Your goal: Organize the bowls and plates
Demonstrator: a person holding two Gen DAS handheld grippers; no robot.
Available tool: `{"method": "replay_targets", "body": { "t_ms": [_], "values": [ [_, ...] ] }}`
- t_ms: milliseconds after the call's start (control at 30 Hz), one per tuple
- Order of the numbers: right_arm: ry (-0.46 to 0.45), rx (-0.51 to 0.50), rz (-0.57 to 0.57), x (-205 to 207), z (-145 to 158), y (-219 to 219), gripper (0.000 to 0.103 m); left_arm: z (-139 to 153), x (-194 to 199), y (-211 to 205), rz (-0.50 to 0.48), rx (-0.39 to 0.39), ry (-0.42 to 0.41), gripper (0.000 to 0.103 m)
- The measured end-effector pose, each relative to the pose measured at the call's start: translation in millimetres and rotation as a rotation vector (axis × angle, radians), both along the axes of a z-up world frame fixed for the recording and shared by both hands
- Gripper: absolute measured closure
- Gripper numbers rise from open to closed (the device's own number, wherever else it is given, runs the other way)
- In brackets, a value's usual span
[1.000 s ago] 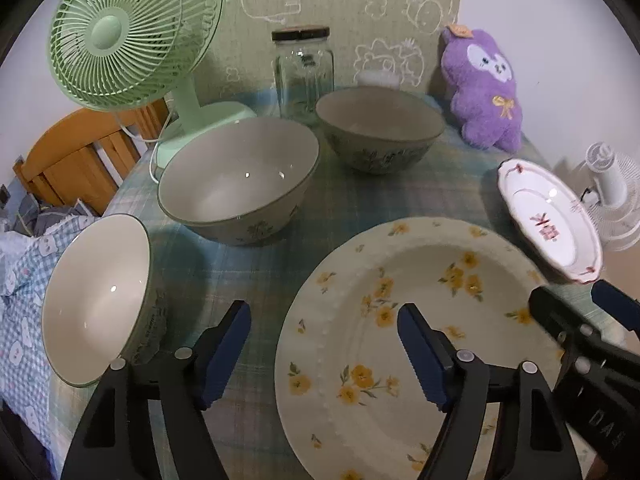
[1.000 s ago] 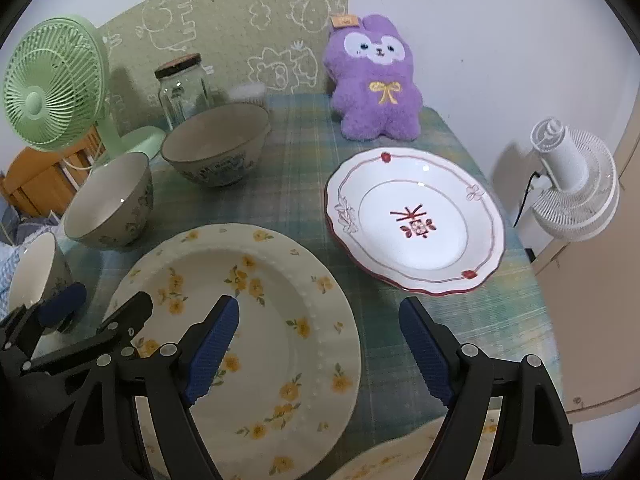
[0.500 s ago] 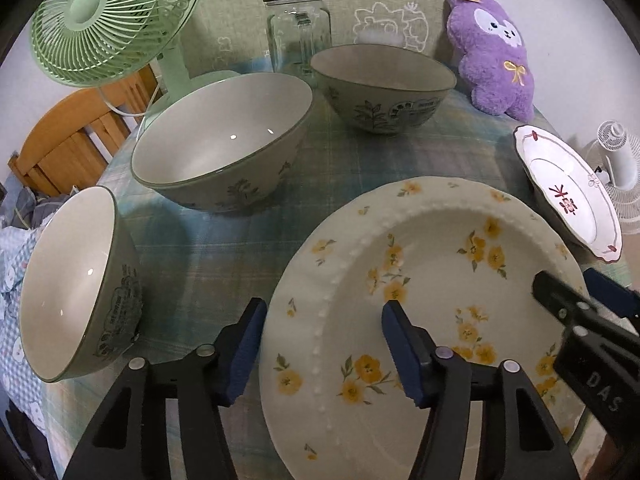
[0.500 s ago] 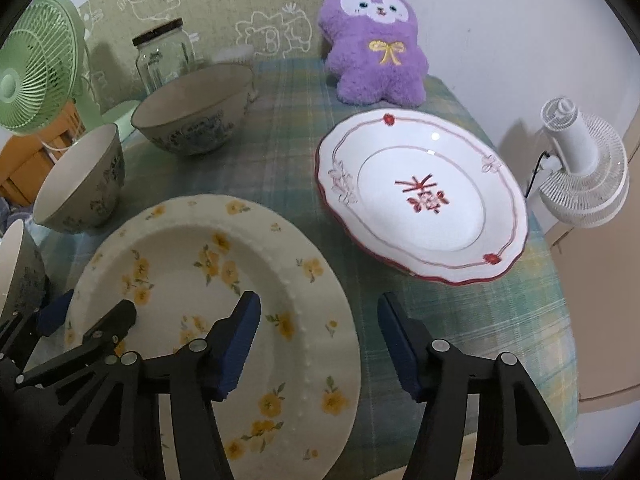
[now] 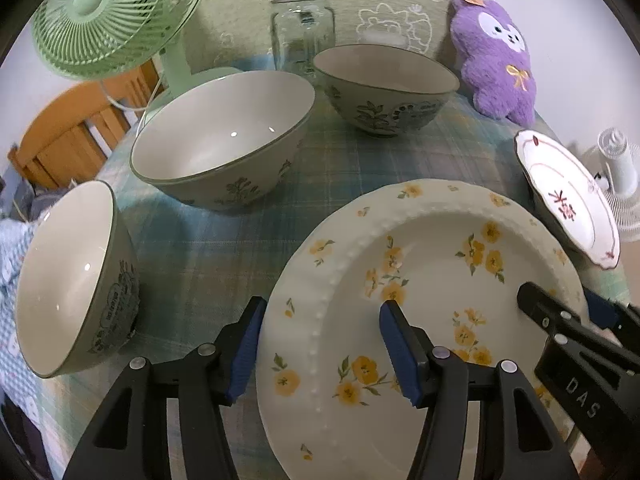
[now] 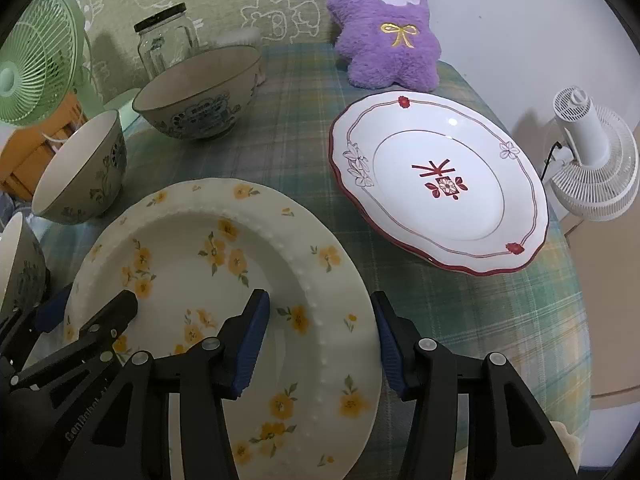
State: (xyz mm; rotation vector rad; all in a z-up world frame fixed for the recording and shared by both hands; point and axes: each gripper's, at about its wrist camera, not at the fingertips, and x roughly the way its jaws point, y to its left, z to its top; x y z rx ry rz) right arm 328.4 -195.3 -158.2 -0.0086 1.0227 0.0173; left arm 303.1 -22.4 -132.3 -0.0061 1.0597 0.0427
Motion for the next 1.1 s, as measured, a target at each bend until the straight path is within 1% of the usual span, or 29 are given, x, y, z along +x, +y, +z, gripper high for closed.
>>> {"method": "replay_targets", "body": {
  "t_ms": [67,233,367,633,767,900,1100],
  "values": [
    [0.007,0.002,0.001,0.8,0.0,-0.2,0.048,0.0,-0.2,0.2,-0.003,-0.003,0.001,0.044],
    [0.011,0.004,0.006,2.1,-0.4,-0.9,0.048,-1.0,-0.7,-4.3,-0.011,0.028,-0.005,0.042],
    [0.021,-0.015,0.027,3.5,-2.0,3.8,0.044,-1.1,-1.0,-4.3,-0.005,0.025,-0.006,0.042],
    [0.041,-0.019,0.015,2.3,0.3,5.2,0.043,1.6,0.4,-0.5,0.022,-0.004,0.016,0.043],
    [0.050,-0.010,0.003,-1.0,3.5,4.1,0.043,3.3,-2.2,0.1,0.019,-0.005,0.031,0.043],
    [0.057,-0.001,0.004,-5.2,7.4,5.2,0.043,8.6,-5.9,2.1,0.031,-0.005,0.023,0.043],
    [0.038,-0.006,0.008,-10.6,20.0,7.6,0.043,18.5,-10.7,1.2,0.029,0.003,0.012,0.043]
  ]
}}
